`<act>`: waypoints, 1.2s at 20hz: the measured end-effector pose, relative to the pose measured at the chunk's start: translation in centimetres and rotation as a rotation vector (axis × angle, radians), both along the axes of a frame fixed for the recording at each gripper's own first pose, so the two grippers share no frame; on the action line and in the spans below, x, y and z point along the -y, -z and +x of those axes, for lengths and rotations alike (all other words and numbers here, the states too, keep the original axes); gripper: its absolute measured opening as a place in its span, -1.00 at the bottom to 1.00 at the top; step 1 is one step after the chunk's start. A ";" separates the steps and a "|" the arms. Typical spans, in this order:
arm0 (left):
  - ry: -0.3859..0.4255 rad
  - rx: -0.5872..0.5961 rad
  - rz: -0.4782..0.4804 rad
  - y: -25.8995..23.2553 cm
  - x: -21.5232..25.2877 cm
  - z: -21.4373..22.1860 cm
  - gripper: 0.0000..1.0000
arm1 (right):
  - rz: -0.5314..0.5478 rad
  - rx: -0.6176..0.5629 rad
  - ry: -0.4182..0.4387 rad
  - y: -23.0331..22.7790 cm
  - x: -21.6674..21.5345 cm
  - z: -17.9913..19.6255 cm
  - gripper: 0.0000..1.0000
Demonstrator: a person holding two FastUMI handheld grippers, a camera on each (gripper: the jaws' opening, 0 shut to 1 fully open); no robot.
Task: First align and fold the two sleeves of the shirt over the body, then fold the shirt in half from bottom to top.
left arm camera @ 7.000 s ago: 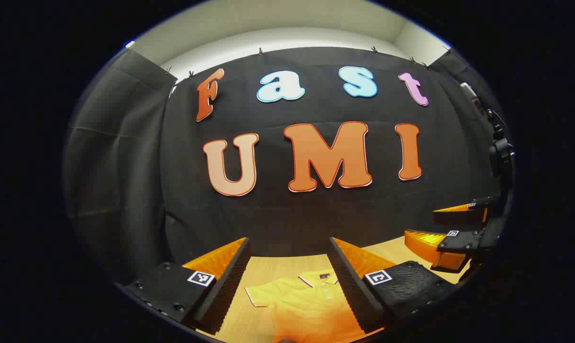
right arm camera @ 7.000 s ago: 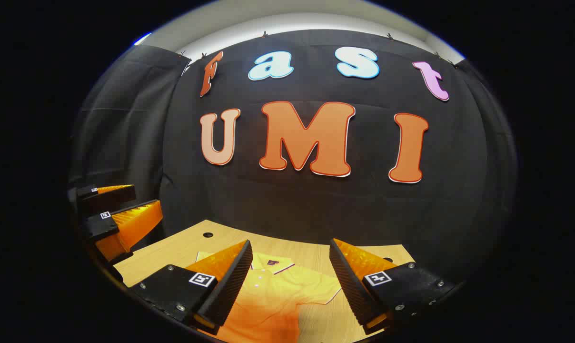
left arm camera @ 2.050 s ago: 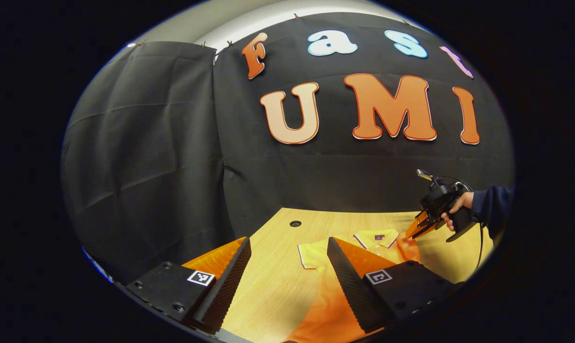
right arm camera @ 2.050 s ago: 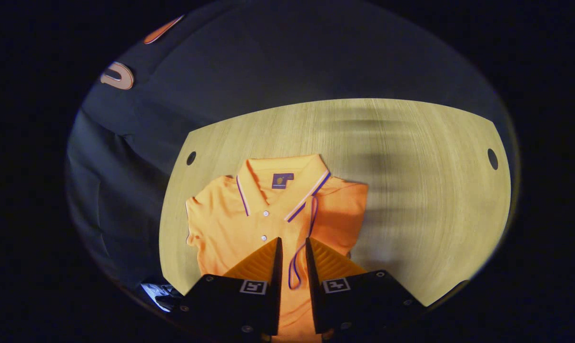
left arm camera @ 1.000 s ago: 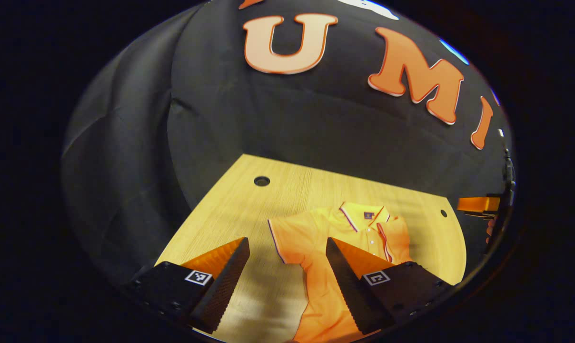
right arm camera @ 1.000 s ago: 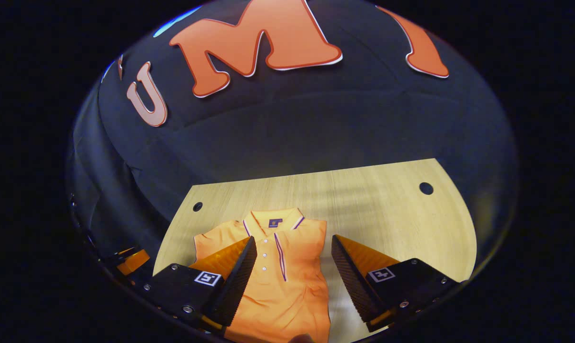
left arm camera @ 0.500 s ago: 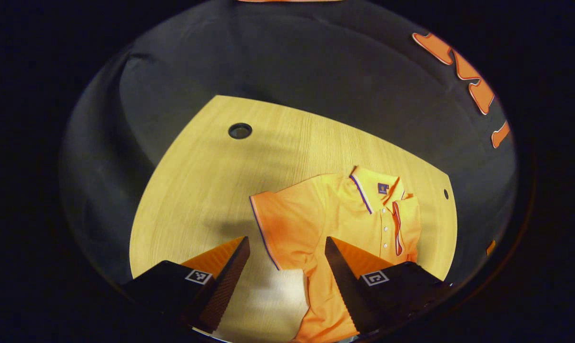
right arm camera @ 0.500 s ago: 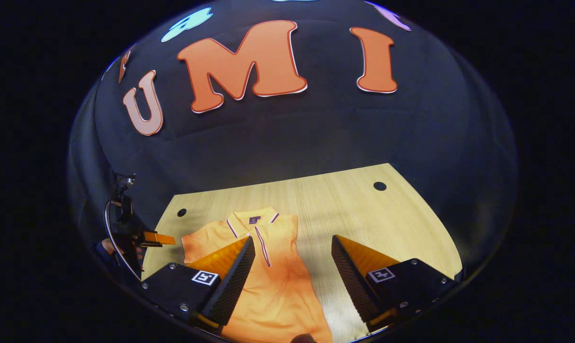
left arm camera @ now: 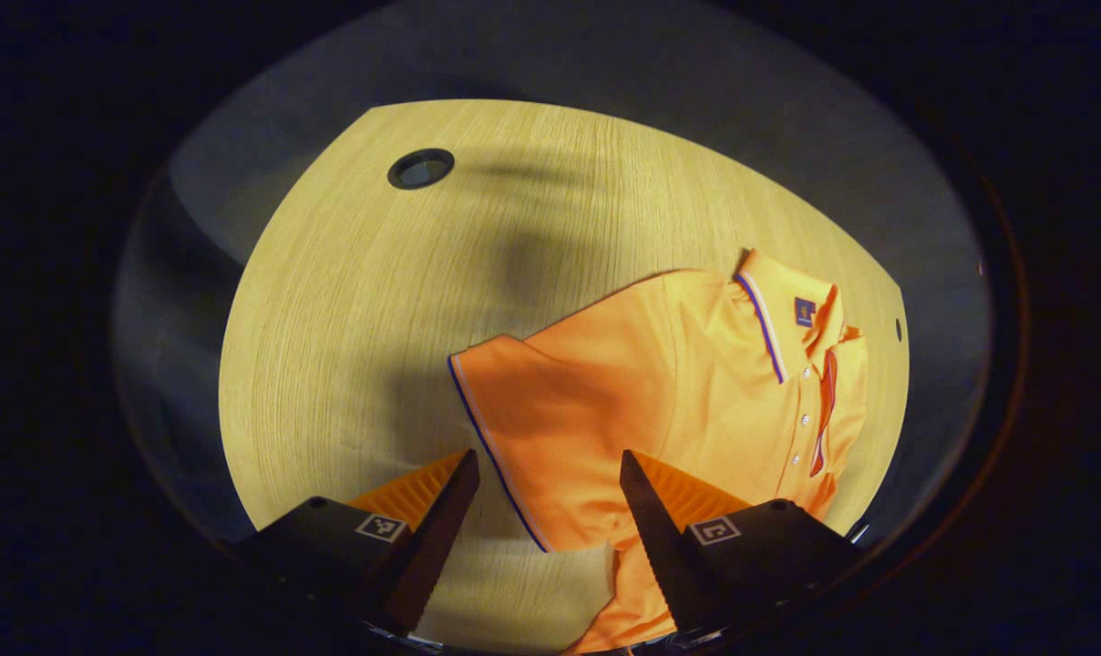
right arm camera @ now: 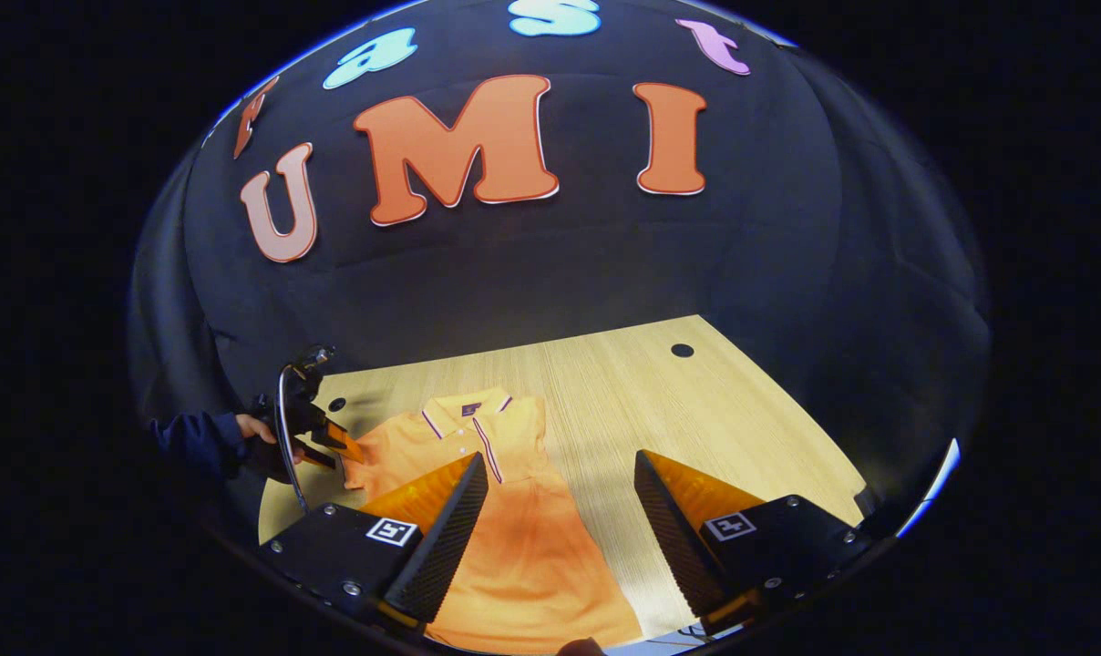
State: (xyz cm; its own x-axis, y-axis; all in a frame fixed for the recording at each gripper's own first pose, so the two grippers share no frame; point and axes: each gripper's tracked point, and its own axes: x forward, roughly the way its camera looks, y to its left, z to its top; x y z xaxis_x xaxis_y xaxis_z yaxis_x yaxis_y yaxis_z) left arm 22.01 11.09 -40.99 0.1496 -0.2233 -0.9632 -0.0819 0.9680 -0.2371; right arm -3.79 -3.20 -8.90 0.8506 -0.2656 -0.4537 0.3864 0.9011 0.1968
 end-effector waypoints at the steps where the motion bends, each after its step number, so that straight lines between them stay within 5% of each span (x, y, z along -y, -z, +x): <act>1: 0.002 -0.013 0.012 0.4 0.1 0.1 0.90 | 0.004 -0.001 0.011 0.4 0.3 -0.6 0.97; 5: -0.016 -0.011 0.100 1.1 -0.6 1.0 0.82 | 0.058 -0.017 0.066 1.9 1.5 -2.8 0.97; 6: -0.023 -0.026 0.113 1.2 -0.8 0.8 0.63 | 0.066 -0.020 0.078 2.3 1.8 -3.1 0.97; 10: -0.035 0.013 0.062 0.7 -0.1 1.2 -0.70 | 0.085 -0.032 0.118 2.9 2.8 -4.6 0.97; 11: -0.038 0.018 0.045 0.7 0.3 1.3 -0.81 | 0.086 -0.032 0.124 2.9 2.9 -4.9 0.97; 24: 0.182 0.284 -0.070 -8.0 6.3 4.3 -0.82 | 0.082 -0.042 0.129 2.6 2.2 -5.6 0.97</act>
